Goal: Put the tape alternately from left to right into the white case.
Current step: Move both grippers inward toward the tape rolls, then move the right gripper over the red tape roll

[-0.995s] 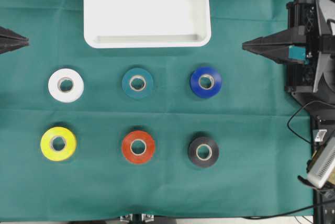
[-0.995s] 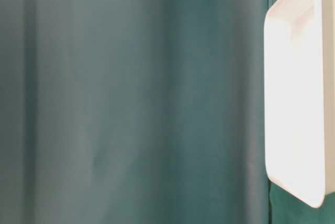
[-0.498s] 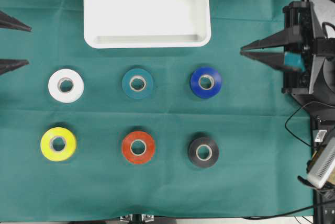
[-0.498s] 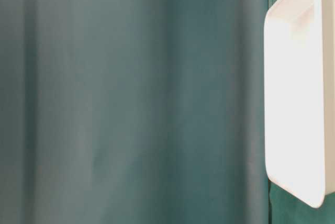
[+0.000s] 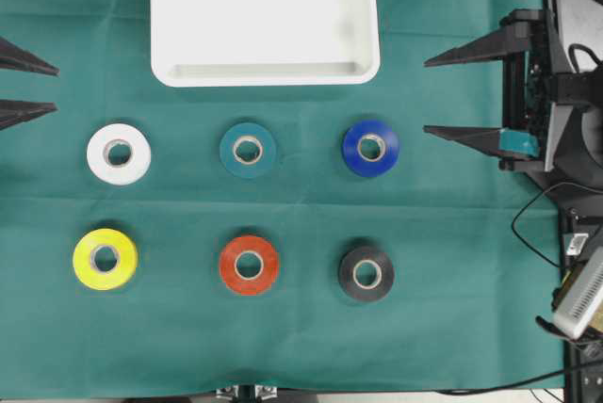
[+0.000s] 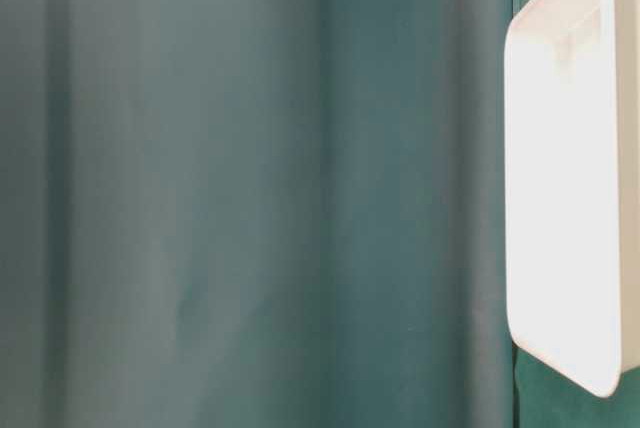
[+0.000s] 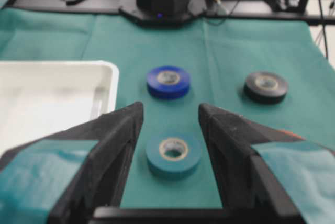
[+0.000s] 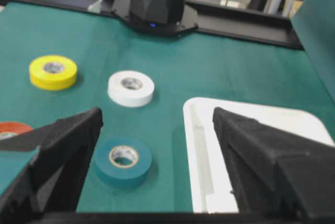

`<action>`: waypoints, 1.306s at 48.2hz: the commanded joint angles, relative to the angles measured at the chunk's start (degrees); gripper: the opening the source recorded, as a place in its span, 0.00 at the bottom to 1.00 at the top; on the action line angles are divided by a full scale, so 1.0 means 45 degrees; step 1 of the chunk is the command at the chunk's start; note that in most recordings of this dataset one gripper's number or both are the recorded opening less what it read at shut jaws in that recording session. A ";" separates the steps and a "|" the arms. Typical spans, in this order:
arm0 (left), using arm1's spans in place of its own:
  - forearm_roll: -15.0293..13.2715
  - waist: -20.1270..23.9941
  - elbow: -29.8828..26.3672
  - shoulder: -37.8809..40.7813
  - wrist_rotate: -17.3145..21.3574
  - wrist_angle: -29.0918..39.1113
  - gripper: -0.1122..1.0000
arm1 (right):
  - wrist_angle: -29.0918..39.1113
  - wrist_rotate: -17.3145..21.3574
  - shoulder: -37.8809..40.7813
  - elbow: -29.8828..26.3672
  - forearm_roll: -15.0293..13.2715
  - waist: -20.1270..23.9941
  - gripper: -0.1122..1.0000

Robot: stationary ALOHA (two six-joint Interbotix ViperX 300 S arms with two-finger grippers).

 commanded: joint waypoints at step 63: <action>-0.0020 0.0176 -0.1953 0.4043 -0.0098 0.2910 1.00 | 0.3301 0.0449 0.5254 -0.3184 -0.0039 0.0078 0.94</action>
